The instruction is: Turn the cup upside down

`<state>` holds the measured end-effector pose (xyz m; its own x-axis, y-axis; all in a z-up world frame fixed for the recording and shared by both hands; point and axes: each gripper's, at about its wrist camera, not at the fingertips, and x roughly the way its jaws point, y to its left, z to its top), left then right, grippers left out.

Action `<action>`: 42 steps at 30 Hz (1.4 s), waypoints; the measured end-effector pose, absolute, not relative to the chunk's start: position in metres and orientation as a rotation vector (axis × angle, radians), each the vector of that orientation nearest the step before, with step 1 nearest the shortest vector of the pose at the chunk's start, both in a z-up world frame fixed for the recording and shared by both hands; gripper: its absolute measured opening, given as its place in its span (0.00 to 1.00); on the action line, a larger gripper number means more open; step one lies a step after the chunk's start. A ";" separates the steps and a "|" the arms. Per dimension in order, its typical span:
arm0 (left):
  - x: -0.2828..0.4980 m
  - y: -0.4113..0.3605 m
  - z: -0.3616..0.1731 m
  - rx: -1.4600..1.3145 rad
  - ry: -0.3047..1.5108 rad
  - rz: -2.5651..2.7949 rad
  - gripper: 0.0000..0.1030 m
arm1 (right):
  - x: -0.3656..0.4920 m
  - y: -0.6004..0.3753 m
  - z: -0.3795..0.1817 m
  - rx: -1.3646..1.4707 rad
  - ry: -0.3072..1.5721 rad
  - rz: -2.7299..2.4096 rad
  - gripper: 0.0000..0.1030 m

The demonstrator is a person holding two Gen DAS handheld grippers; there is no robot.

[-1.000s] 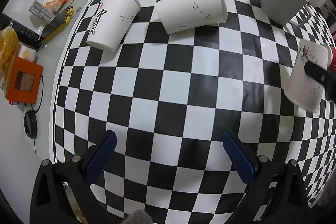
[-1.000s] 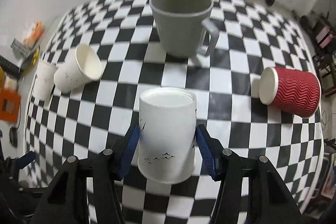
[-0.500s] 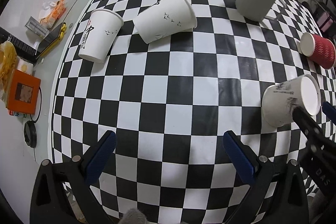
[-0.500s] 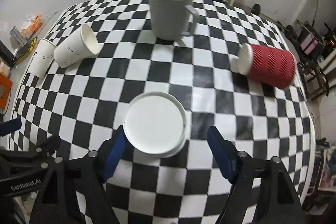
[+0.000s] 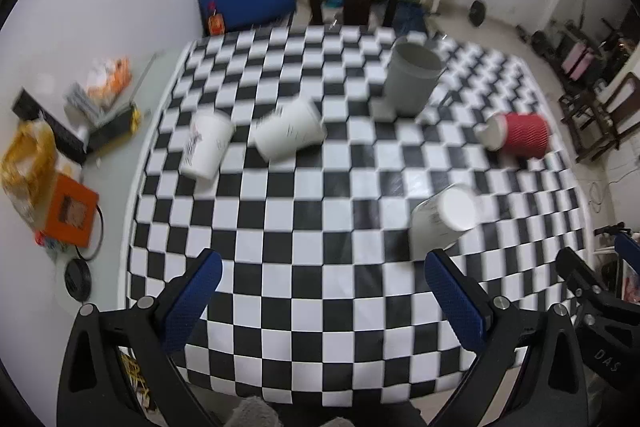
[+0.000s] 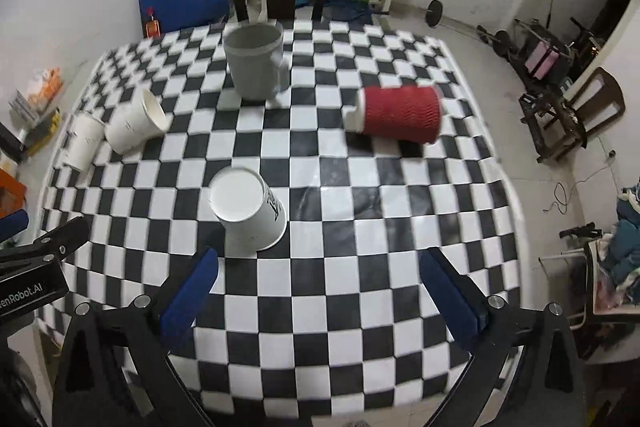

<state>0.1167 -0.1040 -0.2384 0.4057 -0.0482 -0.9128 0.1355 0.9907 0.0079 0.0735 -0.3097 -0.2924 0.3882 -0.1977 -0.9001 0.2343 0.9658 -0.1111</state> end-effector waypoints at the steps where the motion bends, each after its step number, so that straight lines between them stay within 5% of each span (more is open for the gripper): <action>1: 0.113 -0.104 -0.227 0.082 1.132 -0.127 1.00 | 0.069 -0.308 -0.278 0.031 1.125 -0.283 0.99; 10: 0.081 -0.101 -0.131 0.035 1.041 -0.178 1.00 | 0.040 -0.297 -0.167 0.031 1.040 -0.352 0.99; 19: 0.063 -0.095 -0.096 0.047 1.044 -0.132 1.00 | 0.017 -0.290 -0.106 0.055 1.036 -0.342 0.99; 42: 0.041 -0.093 -0.073 0.062 1.066 -0.102 1.00 | -0.005 -0.280 -0.067 0.053 1.044 -0.326 0.99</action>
